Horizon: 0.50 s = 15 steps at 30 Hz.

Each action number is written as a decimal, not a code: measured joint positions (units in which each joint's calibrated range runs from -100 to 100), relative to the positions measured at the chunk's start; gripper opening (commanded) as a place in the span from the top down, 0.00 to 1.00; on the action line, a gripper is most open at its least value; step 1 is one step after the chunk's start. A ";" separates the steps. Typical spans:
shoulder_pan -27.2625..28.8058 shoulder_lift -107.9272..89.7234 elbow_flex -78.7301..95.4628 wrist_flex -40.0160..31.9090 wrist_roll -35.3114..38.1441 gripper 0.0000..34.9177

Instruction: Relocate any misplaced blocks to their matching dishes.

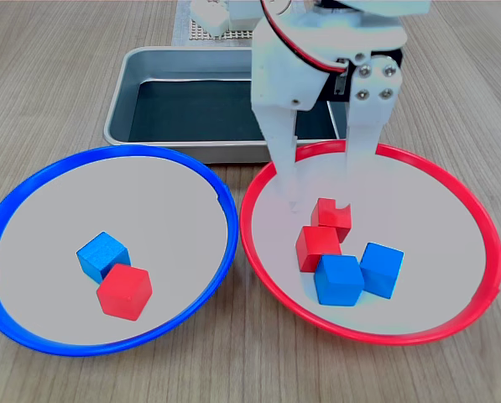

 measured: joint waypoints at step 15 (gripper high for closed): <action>-6.46 0.00 -5.44 0.82 -6.15 0.66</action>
